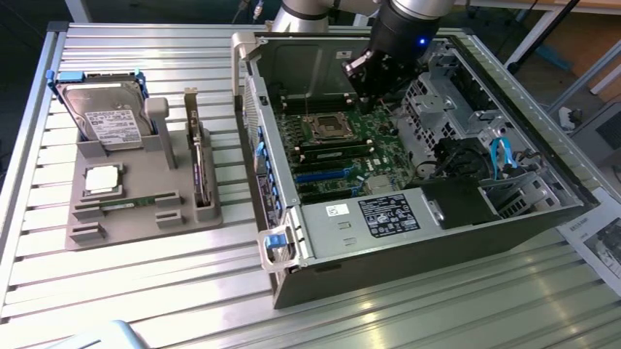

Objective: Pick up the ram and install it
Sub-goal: 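Press down the ram until it locks into place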

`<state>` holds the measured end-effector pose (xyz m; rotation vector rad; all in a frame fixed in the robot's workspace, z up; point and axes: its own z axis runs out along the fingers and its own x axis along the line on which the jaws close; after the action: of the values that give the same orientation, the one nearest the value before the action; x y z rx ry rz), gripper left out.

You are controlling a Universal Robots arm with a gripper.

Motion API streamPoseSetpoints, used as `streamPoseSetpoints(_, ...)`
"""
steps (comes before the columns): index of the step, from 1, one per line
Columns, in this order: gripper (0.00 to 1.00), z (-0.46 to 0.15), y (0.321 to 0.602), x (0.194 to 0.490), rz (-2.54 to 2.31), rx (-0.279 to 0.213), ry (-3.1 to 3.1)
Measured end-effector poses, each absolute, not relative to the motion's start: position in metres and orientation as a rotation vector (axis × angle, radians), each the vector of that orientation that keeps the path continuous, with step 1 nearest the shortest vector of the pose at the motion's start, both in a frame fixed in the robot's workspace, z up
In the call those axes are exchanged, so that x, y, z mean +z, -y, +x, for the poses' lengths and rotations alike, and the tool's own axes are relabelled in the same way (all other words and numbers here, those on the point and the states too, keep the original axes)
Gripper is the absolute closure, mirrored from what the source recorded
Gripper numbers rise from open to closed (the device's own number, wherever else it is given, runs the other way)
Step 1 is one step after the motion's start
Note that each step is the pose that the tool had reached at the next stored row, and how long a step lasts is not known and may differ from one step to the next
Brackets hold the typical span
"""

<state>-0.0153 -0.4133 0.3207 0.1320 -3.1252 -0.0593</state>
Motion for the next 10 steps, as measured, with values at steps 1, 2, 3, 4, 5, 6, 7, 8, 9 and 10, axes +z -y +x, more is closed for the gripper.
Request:
streamPoseSetpoints(1, 0.90, -0.0153, 0.4133, 0.3208, 0.095, -0.059, 3.127)
streamPoseSetpoints(2, 0.90, -0.0153, 0.4133, 0.3208, 0.051, -0.060, 3.129)
streamPoseSetpoints(3, 0.90, -0.0153, 0.4133, 0.3208, 0.032, -0.060, 3.129)
streamPoseSetpoints(4, 0.90, -0.0153, 0.4133, 0.3208, 0.004, -0.060, 3.129)
streamPoseSetpoints(5, 0.90, -0.0153, 0.4133, 0.3207, -0.030, -0.060, 3.130)
streamPoseSetpoints(6, 0.90, -0.0153, 0.4133, 0.3207, -0.033, -0.060, 3.130)
streamPoseSetpoints(7, 0.90, -0.0153, 0.4133, 0.3208, -0.033, -0.060, 3.130)
streamPoseSetpoints(8, 0.90, -0.0153, 0.4133, 0.3208, -0.033, -0.060, 3.130)
streamPoseSetpoints(9, 0.90, -0.0153, 0.4133, 0.3208, -0.038, -0.060, 3.130)
streamPoseSetpoints(10, 0.90, -0.0153, 0.4133, 0.3208, -0.053, -0.060, 3.130)
